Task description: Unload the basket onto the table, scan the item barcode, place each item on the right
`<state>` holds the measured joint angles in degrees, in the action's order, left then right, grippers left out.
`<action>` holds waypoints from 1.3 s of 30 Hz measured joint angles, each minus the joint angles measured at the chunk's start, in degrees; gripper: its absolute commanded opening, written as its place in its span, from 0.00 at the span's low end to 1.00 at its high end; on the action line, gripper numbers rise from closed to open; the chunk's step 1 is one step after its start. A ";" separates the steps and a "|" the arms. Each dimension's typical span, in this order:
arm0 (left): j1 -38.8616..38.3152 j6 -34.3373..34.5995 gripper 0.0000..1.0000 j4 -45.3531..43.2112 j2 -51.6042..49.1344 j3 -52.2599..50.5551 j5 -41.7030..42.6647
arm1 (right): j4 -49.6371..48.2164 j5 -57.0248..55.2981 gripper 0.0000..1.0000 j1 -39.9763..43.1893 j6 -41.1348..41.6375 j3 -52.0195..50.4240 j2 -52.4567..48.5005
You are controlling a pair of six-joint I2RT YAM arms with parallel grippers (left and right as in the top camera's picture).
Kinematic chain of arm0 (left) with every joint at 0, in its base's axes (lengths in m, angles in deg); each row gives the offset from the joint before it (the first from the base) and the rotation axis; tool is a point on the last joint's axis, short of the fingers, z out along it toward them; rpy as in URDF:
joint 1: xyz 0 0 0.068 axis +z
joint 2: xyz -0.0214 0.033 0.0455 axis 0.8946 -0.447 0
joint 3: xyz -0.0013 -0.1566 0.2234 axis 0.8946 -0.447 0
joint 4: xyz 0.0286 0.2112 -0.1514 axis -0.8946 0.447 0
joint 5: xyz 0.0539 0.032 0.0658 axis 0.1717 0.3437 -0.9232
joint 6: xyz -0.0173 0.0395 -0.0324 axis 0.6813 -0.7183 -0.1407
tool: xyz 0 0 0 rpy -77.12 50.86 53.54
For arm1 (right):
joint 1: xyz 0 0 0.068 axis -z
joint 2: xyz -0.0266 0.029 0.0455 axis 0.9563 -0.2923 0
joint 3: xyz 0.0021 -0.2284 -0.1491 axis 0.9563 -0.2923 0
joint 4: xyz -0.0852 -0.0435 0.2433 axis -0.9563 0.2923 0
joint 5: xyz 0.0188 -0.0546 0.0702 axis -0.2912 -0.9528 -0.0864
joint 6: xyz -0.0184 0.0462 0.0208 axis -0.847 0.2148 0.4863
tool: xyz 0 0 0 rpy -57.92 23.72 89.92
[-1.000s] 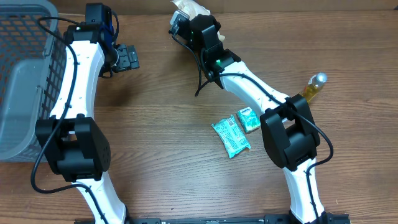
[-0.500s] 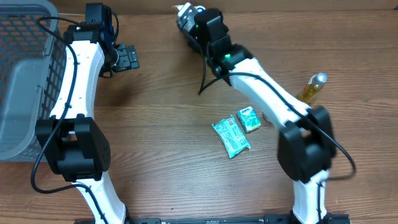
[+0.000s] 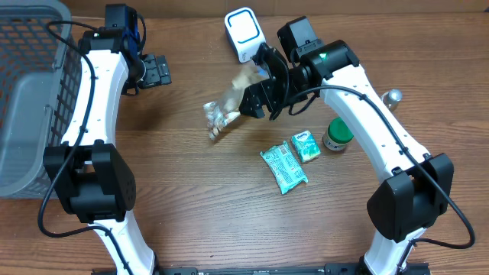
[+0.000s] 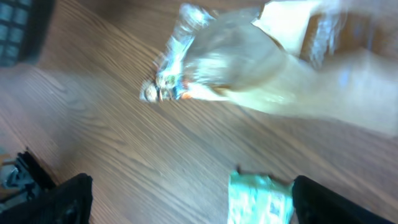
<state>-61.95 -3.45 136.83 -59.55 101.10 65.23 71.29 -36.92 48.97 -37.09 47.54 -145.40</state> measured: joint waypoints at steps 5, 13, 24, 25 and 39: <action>0.00 0.00 1.00 0.00 0.00 0.00 -0.02 | 3.39 -5.73 1.00 0.00 1.05 0.00 0.00; 0.00 0.00 0.99 0.00 0.00 0.00 -0.02 | -1.07 -9.33 1.00 0.00 1.33 0.00 -0.02; 0.00 0.00 1.00 0.00 0.00 0.00 -0.02 | -4.26 -9.77 1.00 0.00 1.44 0.00 -0.02; 0.00 0.00 1.00 0.00 0.00 0.00 -0.02 | -4.26 -9.77 1.00 0.00 1.44 0.00 -0.02; 0.00 0.00 0.99 0.00 0.00 0.00 -0.02 | -4.26 -9.75 1.00 0.00 1.49 0.00 -0.02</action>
